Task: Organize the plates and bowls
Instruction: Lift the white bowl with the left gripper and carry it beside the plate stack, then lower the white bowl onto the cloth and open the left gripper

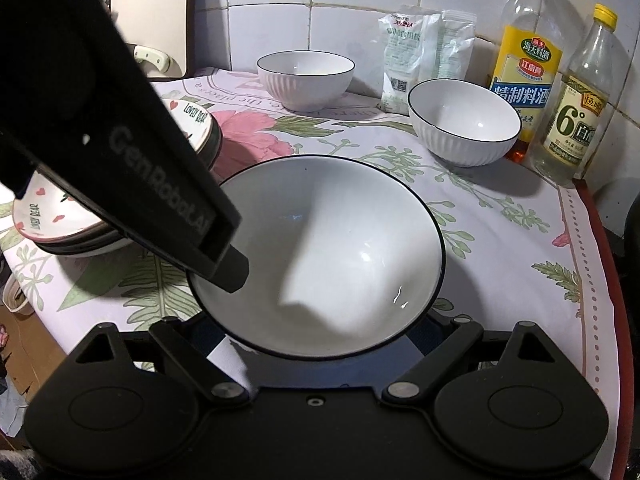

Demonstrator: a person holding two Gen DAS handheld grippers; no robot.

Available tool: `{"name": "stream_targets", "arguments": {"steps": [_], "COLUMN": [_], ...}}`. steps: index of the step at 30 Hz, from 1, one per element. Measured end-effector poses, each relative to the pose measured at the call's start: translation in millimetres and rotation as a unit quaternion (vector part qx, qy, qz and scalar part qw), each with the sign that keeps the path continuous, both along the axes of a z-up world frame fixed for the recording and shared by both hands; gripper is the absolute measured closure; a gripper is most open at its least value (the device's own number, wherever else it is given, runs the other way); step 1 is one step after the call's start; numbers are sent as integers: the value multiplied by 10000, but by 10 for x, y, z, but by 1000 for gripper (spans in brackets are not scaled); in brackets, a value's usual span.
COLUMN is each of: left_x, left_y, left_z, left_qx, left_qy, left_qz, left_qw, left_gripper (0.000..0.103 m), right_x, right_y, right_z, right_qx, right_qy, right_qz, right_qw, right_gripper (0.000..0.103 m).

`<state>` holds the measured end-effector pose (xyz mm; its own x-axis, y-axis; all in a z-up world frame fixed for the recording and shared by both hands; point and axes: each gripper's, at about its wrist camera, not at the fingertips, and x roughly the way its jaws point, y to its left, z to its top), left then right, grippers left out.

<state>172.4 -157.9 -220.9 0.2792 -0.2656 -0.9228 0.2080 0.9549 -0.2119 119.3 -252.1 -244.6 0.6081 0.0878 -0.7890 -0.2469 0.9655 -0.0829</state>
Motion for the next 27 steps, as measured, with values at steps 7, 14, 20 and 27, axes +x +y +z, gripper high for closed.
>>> {"name": "stream_targets", "arguments": {"steps": [7, 14, 20, 27], "left_x": [-78, -249, -460, -641], "left_y": [18, -7, 18, -4], "left_z": [59, 376, 679, 1013], "left_qx": [19, 154, 93, 29], "left_qy": [25, -91, -201, -305], "left_qz": [128, 101, 173, 160], "left_qw": [9999, 9998, 9996, 9994], "left_gripper": [84, 82, 77, 65], "right_x": [-146, -489, -712, -760], "right_y": [-84, -426, -751, -951], "right_z": [145, 446, 820, 1233], "right_qx": [327, 687, 954, 905], "right_qy": [110, -29, -245, -402], "right_qz": [-2, -203, -401, -622], "right_qw": [9994, 9974, 9943, 9931], "right_gripper": [9, 9, 9, 9]}}
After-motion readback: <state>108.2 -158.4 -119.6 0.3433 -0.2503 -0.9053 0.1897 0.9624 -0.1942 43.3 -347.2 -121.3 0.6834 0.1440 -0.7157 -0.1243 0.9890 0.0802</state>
